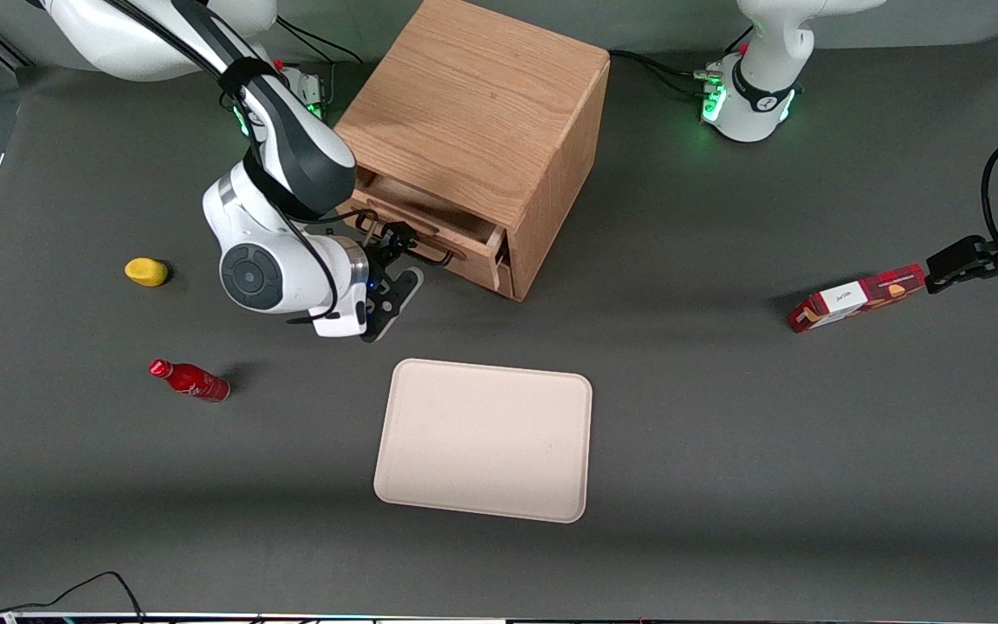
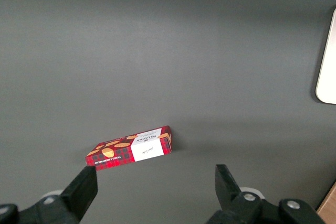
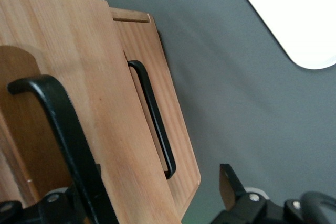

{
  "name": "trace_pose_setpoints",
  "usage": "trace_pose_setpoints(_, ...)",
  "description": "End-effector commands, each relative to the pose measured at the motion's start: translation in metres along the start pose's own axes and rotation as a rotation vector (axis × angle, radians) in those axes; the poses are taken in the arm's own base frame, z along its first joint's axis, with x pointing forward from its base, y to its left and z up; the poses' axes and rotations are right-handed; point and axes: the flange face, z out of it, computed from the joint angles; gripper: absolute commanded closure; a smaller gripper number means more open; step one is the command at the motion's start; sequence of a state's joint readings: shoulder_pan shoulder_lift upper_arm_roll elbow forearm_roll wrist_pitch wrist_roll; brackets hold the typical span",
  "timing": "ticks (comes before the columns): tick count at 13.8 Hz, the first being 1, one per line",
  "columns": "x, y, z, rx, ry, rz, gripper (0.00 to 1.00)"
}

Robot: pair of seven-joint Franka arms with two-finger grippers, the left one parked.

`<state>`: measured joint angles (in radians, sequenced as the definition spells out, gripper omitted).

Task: Close top drawer
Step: 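Keep pushing the drawer with the right gripper until flush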

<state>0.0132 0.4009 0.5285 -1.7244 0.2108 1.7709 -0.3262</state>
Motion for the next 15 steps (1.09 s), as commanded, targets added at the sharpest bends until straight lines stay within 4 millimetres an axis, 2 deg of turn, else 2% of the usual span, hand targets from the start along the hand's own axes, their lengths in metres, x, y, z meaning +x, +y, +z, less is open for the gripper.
trace_pose_setpoints(1, -0.006, -0.019, 0.001, -0.02, 0.002, 0.033, 0.0)
trace_pose_setpoints(10, -0.009, -0.048, 0.014, -0.031, -0.017, 0.045, 0.0)
trace_pose_setpoints(15, -0.011, -0.051, 0.023, -0.037, -0.019, 0.053, 0.0)
